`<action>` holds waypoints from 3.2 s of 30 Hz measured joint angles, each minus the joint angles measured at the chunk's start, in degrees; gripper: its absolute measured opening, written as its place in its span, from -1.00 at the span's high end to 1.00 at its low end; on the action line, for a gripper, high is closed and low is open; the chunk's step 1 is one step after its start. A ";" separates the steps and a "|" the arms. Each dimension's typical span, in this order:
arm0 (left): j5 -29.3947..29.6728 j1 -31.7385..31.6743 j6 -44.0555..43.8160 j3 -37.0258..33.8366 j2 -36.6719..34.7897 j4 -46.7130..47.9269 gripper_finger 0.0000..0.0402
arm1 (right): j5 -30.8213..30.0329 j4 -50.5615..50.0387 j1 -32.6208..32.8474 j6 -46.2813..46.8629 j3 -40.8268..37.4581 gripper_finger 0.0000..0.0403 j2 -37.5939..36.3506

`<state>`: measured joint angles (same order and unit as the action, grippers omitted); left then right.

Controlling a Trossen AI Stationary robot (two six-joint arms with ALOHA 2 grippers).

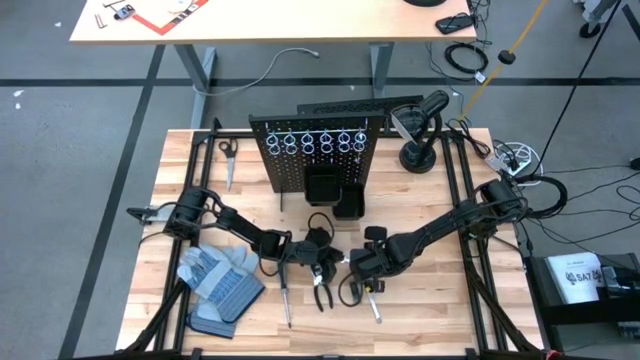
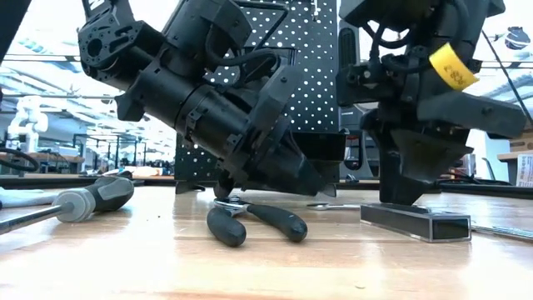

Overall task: Hang tools onto peg board
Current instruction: Hang the right silver wrench on the black pegboard

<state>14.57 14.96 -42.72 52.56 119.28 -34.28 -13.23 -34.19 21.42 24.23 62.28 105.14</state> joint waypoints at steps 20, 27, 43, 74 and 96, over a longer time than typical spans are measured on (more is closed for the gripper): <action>-7.84 0.32 3.10 -0.20 0.45 -8.08 0.67 | 3.02 2.89 -2.80 -15.40 -0.09 0.60 -0.01; -7.93 0.99 9.66 -0.27 0.59 -7.95 0.67 | 6.84 3.93 -5.62 -15.72 -0.09 0.51 0.00; -7.11 0.98 11.78 -0.21 0.47 -8.33 0.67 | 12.11 4.72 -7.20 -14.46 0.31 0.79 4.42; -7.35 0.92 18.05 -0.11 -6.56 -4.62 0.67 | 9.18 8.00 -4.16 -11.38 -0.35 1.00 -1.67; -7.78 2.21 19.33 -0.11 -9.58 8.02 0.67 | 10.56 7.86 -0.76 -6.91 -0.07 0.76 -1.68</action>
<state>6.79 17.17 -23.39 52.45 109.71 -26.26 -2.67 -26.33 20.66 17.32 62.22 103.46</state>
